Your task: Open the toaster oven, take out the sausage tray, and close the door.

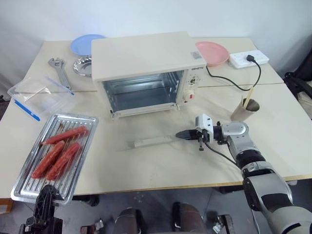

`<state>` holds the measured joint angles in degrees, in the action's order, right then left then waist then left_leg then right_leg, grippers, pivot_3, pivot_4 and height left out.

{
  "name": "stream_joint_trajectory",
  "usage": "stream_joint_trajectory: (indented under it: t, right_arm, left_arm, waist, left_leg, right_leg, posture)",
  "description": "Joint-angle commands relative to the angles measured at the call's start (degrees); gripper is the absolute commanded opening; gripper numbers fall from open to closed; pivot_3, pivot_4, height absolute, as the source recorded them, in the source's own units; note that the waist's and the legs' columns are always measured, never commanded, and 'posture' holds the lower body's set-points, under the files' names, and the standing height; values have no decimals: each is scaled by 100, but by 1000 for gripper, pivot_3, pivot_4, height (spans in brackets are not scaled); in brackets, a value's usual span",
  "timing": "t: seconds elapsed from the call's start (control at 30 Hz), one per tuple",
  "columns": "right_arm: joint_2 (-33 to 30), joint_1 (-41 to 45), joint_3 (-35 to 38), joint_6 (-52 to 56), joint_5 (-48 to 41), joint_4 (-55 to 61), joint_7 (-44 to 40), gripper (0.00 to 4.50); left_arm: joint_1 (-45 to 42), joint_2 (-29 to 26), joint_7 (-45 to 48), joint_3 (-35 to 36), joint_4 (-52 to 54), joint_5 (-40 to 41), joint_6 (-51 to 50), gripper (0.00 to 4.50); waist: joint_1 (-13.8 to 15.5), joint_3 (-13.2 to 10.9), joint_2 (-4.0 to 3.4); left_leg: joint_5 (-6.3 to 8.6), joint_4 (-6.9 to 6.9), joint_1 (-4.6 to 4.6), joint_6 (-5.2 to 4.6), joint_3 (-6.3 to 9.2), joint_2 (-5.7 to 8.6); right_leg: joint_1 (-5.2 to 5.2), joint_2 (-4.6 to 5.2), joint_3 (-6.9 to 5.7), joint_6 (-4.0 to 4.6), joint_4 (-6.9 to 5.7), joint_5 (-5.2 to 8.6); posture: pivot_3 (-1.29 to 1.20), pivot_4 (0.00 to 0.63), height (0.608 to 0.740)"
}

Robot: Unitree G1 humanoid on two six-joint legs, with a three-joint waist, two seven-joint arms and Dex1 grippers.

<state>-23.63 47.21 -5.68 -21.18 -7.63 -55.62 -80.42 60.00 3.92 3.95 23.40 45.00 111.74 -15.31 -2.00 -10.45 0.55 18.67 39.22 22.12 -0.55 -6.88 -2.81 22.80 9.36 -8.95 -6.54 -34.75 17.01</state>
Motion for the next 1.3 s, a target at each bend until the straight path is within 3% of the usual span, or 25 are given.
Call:
stream_joint_trajectory:
  t: [0.03,0.23,0.57,0.87,1.0,1.3]
  right_arm:
    - [-5,208,227,379,-295,448,-76,41]
    - [-147,457,358,1138,-500,926,-133,41]
    - [-142,1608,645,1976,-716,846,57,41]
    - [-369,1478,489,2455,-754,1605,-435,41]
    - [-579,1181,503,2713,-1101,2088,-1127,947]
    - [-1394,534,-127,2288,-2581,2458,-1208,3979]
  left_arm:
    - [-2,72,119,2,34,-52,54,0]
    - [104,149,120,97,-62,28,98,0]
    - [-144,-152,-131,-45,29,-55,-10,0]
    - [-255,-1173,-355,-56,114,125,-531,0]
    - [-344,-1655,-317,-28,-40,126,-800,0]
    - [-1248,-2599,-360,-46,-596,126,-1467,0]
  waist:
    - [19,0,0]
    - [26,0,0]
    - [22,-2,-3]
    - [39,-2,-4]
    - [37,-3,-4]
    - [21,-10,-17]
  left_leg:
    - [0,0,0,-1,0,0]
    - [3,0,3,-2,1,-1]
    - [7,-1,8,-1,-1,-2]
    - [11,0,20,-8,-3,0]
    - [11,0,21,-8,-3,0]
    - [10,-1,16,-5,-12,0]
  right_leg:
    - [0,0,0,0,0,0]
    - [1,1,-1,-1,2,0]
    - [8,0,-2,-2,3,-1]
    - [19,2,0,-6,4,-3]
    - [19,1,-1,-6,4,-3]
    - [22,0,3,-8,-5,-4]
  posture:
    - [0,150,740]
    - [0,150,740]
    - [0,150,740]
    - [0,150,740]
    - [0,150,740]
    - [0,150,740]
